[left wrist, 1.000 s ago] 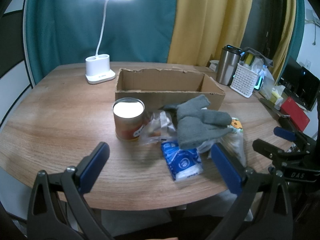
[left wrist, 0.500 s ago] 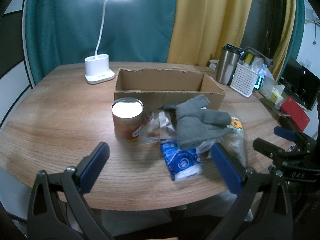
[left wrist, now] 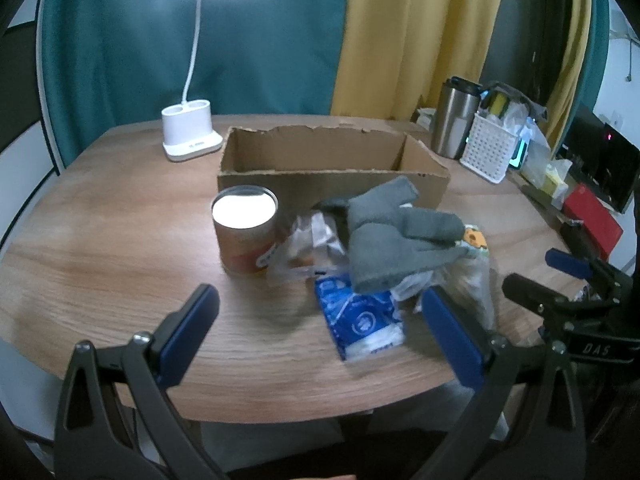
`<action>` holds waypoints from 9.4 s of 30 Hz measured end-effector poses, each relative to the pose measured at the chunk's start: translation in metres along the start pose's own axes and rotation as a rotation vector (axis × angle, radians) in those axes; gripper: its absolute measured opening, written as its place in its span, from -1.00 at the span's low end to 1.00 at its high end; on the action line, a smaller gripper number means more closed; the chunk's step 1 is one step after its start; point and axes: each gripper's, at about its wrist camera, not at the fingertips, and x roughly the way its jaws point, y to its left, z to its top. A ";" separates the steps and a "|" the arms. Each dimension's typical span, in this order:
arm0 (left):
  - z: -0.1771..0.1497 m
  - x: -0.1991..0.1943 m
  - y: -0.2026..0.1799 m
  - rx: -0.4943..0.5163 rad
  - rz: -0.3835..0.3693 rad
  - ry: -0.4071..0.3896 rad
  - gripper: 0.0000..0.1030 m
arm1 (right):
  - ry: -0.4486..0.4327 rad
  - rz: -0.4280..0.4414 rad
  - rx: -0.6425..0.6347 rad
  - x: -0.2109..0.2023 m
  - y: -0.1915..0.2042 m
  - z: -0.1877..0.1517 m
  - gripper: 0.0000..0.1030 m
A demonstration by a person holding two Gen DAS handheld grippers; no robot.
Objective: Organize objects
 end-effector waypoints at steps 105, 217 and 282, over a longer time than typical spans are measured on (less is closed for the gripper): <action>0.038 -0.006 0.013 0.043 -0.002 -0.020 0.11 | -0.035 0.124 -0.016 0.000 -0.028 0.045 -0.12; 0.129 0.152 -0.023 -0.028 -0.153 0.128 0.37 | 0.125 0.165 -0.164 0.150 -0.041 0.141 0.06; 0.053 0.074 0.058 -0.071 0.034 0.079 0.60 | 0.155 0.043 -0.032 0.090 -0.025 0.064 0.54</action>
